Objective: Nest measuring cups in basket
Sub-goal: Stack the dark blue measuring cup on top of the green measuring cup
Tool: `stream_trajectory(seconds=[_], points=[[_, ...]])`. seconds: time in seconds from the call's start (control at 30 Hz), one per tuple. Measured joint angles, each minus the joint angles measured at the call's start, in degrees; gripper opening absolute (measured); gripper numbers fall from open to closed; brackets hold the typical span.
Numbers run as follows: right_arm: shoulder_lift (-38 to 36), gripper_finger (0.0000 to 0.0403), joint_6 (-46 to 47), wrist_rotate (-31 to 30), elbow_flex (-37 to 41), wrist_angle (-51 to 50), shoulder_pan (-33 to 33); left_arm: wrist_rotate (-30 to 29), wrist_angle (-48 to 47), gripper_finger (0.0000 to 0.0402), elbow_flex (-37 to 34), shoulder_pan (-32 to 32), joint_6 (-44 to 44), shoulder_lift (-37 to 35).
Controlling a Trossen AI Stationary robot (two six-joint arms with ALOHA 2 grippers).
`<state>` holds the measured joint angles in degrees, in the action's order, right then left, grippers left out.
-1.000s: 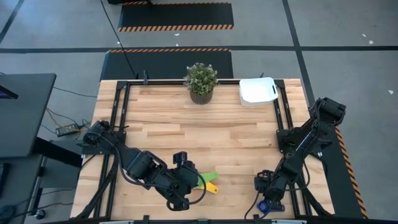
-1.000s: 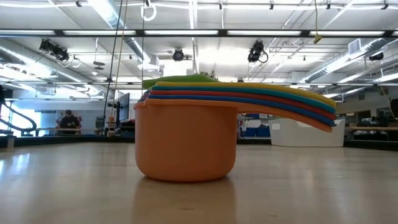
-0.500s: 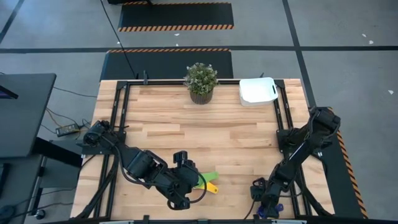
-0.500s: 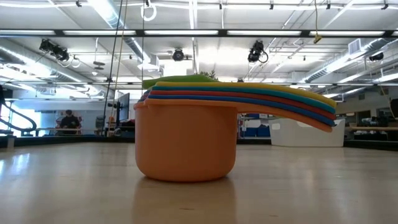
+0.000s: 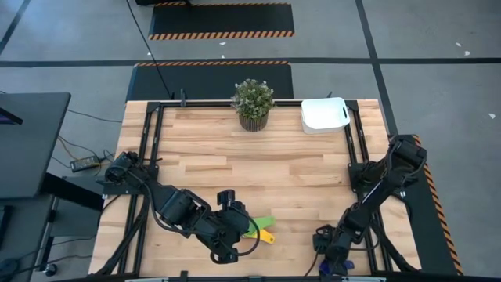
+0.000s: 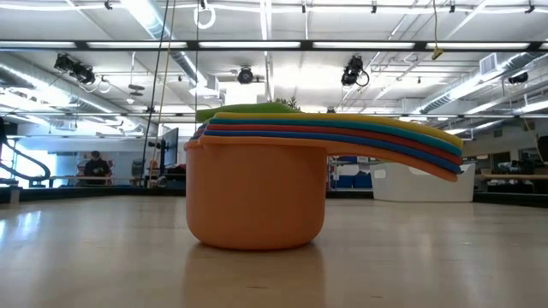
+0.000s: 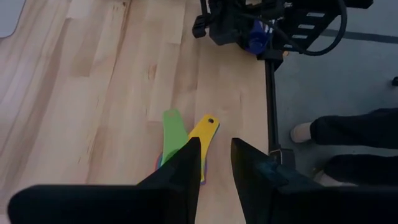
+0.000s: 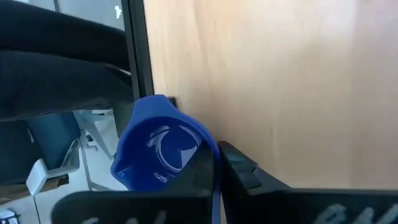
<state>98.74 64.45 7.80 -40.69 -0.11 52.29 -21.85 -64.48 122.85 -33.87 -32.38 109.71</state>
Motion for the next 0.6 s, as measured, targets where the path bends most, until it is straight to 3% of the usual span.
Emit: stream_trajectory(seconds=[0.27,0.6], points=[[-2.61,0.0012,-2.96,-0.50,0.18,-2.45,-5.74,-0.11,-2.37,0.0095,0.00,0.00,-1.49,-0.02],[-4.85,0.0012,-20.23,-1.17,-16.44,-32.52,-15.16,-0.97,-5.46,0.0095,-0.02,-0.02,-1.47,-0.21]])
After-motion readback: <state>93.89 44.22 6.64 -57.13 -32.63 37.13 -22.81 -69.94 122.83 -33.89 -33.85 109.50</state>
